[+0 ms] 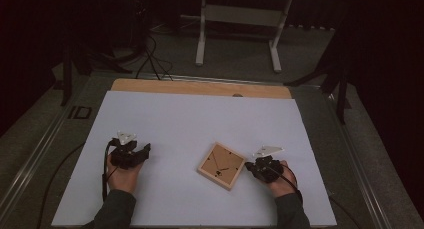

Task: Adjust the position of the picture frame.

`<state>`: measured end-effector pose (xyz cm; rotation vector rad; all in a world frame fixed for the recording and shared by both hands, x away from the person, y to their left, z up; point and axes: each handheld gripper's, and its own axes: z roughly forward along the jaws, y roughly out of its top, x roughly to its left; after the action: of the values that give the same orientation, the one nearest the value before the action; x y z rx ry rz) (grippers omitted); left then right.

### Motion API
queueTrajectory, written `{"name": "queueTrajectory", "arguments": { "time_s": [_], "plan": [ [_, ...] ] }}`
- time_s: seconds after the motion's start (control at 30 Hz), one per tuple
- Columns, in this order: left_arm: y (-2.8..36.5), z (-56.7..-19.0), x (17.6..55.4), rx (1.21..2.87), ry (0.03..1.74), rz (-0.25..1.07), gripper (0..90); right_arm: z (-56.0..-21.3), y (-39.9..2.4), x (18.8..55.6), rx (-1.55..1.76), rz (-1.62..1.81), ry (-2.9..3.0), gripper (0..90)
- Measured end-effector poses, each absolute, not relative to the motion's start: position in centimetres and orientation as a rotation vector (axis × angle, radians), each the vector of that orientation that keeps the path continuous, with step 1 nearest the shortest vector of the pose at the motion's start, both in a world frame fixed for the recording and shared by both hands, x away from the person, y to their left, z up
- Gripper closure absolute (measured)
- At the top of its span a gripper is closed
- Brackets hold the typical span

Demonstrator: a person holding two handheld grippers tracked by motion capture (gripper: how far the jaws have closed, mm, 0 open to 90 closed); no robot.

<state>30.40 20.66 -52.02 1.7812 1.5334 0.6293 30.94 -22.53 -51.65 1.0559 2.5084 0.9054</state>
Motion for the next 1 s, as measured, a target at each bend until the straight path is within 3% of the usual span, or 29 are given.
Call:
{"name": "queueTrajectory", "arguments": {
  "time_s": [0.3,0.87,1.0],
  "plan": [
    [19.9,-51.9,30.2,1.818,1.469,0.600,54.7,-52.1,-21.4,31.6,1.062,0.895,2.507,89.5],
    [17.6,-51.8,29.5,1.904,1.290,0.465,85.4,-52.2,-19.7,31.5,1.016,0.896,2.543,89.5],
    [16.7,-51.9,29.3,1.930,1.249,0.443,88.4,-52.2,-19.4,31.5,1.005,0.905,2.551,89.5]
  ]
}}
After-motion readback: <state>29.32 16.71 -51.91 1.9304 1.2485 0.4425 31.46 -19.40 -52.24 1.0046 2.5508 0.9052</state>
